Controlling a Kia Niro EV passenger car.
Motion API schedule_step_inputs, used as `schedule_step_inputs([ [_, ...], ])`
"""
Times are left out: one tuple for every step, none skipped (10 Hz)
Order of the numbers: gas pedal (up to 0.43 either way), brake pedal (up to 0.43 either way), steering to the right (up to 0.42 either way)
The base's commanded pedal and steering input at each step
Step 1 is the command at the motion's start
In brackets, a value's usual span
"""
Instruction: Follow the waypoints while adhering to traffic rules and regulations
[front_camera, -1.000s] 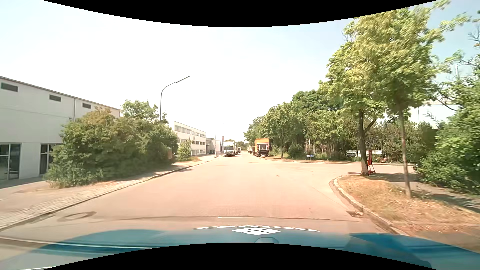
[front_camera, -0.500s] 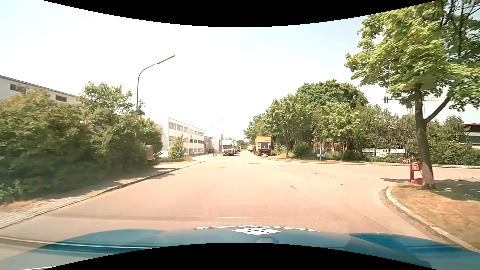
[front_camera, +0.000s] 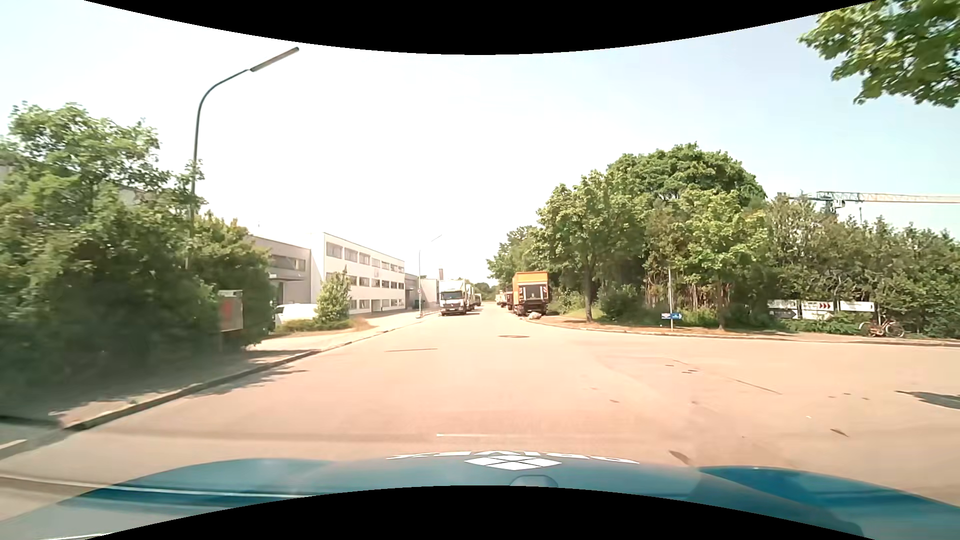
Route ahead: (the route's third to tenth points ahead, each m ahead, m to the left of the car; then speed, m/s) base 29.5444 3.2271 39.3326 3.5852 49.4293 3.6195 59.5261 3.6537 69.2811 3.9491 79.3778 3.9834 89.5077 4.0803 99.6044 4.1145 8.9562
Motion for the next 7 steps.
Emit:
schedule_step_inputs([
  [0.169,0.0,-0.004],
  [0.169,0.0,-0.006],
  [0.169,0.0,-0.008],
  [0.169,0.0,-0.009],
  [0.169,0.0,-0.009],
  [0.169,0.0,-0.008],
  [0.169,0.0,-0.006],
])
